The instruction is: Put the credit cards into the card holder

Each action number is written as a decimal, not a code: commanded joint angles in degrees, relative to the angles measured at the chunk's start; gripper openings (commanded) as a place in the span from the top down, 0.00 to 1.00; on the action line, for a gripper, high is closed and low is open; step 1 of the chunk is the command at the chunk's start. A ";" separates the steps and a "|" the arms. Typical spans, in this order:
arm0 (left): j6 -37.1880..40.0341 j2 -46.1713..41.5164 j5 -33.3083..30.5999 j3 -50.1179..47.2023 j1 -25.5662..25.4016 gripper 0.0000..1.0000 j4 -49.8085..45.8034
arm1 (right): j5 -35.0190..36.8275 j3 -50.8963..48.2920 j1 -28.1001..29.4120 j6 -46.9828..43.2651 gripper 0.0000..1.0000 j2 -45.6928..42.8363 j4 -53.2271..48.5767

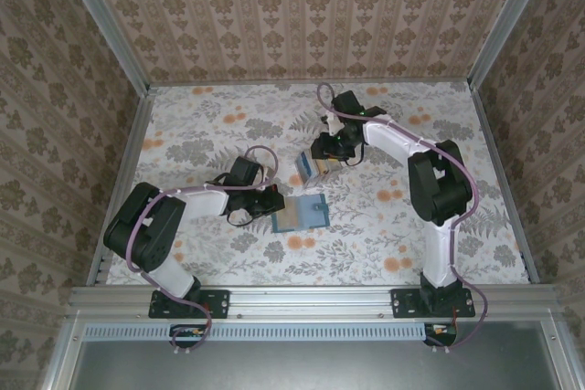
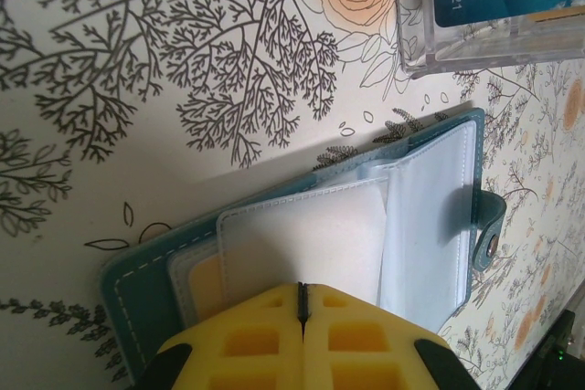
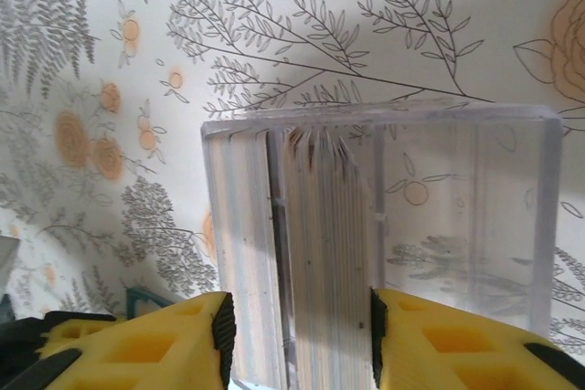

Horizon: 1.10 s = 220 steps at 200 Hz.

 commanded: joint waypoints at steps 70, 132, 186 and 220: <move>0.57 0.49 -0.47 0.63 -0.56 0.97 -2.97 | -7.34 -1.60 -1.43 1.81 0.66 -2.75 3.39; 0.44 0.60 -0.59 0.54 -0.64 0.97 -2.83 | -2.96 -1.59 -1.40 0.26 0.83 -2.76 0.91; 0.18 0.88 -0.63 0.72 -0.88 0.97 -2.57 | -0.22 -2.08 -1.41 -0.63 0.95 -3.35 -0.17; 0.10 0.65 -0.71 0.94 -0.99 0.97 -2.71 | 3.49 -3.33 -1.39 -1.58 0.97 -6.81 0.39</move>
